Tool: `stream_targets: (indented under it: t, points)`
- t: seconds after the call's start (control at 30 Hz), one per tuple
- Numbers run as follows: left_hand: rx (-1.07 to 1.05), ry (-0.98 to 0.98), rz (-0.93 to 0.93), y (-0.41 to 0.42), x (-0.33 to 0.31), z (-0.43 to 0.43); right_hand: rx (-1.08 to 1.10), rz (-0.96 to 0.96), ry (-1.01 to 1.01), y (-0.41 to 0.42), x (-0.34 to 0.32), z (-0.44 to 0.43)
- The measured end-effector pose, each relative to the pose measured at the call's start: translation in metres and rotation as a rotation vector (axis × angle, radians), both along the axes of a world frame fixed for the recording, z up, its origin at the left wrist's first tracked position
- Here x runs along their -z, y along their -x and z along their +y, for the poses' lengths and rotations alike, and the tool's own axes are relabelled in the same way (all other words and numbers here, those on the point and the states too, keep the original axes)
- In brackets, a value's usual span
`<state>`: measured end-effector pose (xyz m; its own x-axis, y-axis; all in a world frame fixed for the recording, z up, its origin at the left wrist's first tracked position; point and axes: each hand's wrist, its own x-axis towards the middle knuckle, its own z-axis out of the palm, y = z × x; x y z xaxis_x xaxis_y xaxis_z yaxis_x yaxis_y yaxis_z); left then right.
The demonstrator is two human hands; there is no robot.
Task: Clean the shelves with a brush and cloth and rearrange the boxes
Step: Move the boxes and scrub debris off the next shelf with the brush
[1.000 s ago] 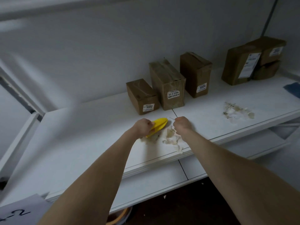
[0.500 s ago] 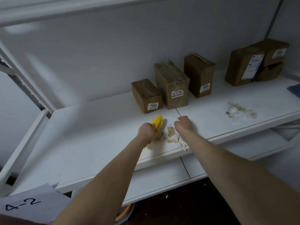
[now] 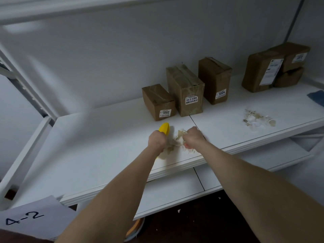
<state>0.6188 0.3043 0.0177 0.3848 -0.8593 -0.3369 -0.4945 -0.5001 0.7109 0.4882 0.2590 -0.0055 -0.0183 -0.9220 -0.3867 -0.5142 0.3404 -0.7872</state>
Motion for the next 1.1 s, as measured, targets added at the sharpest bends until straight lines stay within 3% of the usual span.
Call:
stream_targets:
  t: [0.13, 0.37, 0.53, 1.0, 1.1]
  points:
    - [-0.029, 0.093, -0.033, -0.015, -0.001, -0.003, 0.092, -0.003, 0.141, 0.003, -0.006, -0.01]
    - [-0.141, 0.035, 0.01, -0.03, -0.001, -0.011, 0.279, -0.291, -0.039, 0.009, -0.021, -0.016]
    - [-0.108, -0.001, -0.115, -0.036, 0.002, -0.019, 0.289, -0.471, -0.08, 0.012, -0.021, -0.017]
    - [0.023, -0.089, -0.505, -0.029, -0.008, -0.027, 0.176, -0.301, -0.008, 0.016, -0.009, -0.039]
    - [0.024, 0.06, -0.675, -0.023, -0.011, -0.029, 0.143, -0.328, -0.026, 0.021, -0.011, -0.042]
